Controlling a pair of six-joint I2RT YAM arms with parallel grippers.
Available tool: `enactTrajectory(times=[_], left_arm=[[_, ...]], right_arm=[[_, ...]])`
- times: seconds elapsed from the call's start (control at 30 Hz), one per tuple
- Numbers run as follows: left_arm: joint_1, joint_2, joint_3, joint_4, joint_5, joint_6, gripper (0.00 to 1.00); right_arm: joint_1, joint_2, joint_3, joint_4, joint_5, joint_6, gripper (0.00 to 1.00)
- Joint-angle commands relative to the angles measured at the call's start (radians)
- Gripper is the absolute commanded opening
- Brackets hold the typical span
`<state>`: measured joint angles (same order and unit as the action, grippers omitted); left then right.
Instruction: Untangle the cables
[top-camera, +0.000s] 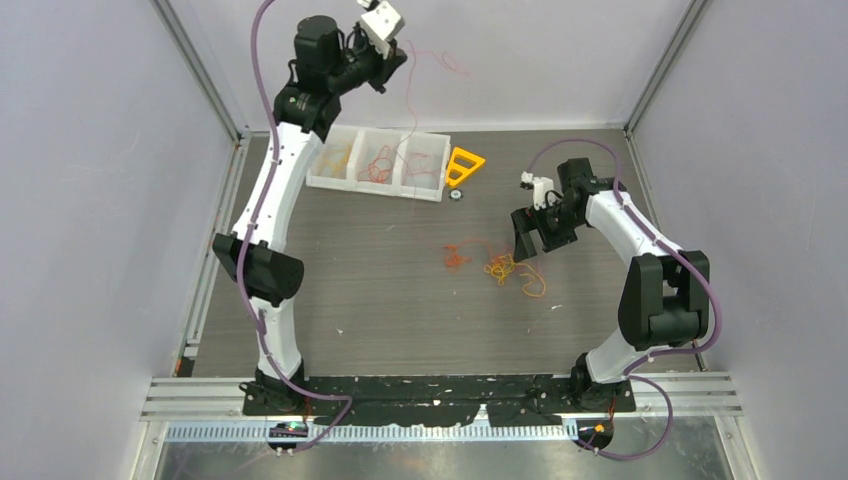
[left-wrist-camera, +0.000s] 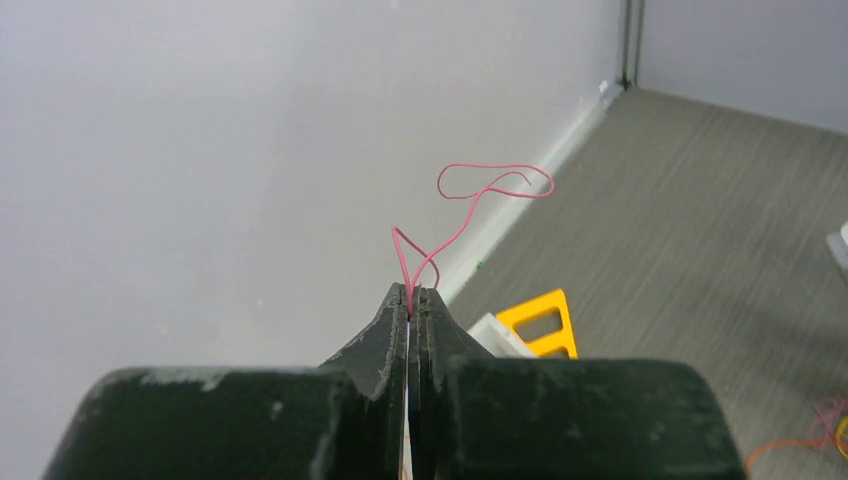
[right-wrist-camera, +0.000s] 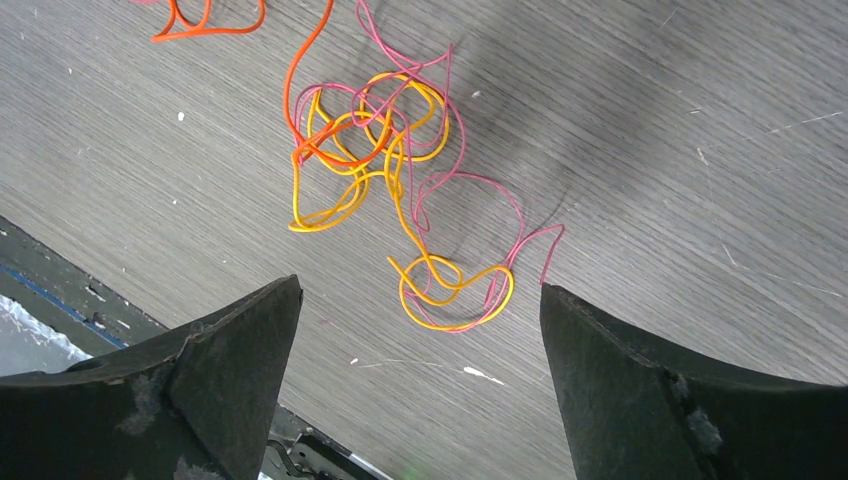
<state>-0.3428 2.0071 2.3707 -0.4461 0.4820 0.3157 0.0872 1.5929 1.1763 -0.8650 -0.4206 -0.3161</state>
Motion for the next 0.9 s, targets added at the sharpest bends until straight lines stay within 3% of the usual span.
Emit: enactTrajectory(times=[0.0, 0.37, 0.7, 0.8, 0.87], left_arm=[[0.016, -0.105, 0.032, 0.196, -0.062, -0.113, 0.0], [0.019, -0.244, 0.105, 0.398, -0.137, -0.14, 0.0], [0.02, -0.211, 0.168, 0.515, -0.204, -0.099, 0.0], [0.019, -0.203, 0.193, 0.487, -0.164, -0.158, 0.0], [0.009, -0.236, 0.133, 0.473, -0.134, -0.169, 0.0]], right_arm=[[-0.004, -0.005, 0.055, -0.011, -0.027, -0.004, 0.95], [-0.005, -0.008, 0.061, -0.012, -0.047, -0.003, 0.96], [-0.004, -0.007, 0.073, -0.024, -0.057, 0.0, 0.97], [-0.005, -0.007, 0.088, -0.027, -0.093, -0.004, 0.98], [-0.004, -0.015, 0.104, -0.021, -0.137, 0.0, 0.99]])
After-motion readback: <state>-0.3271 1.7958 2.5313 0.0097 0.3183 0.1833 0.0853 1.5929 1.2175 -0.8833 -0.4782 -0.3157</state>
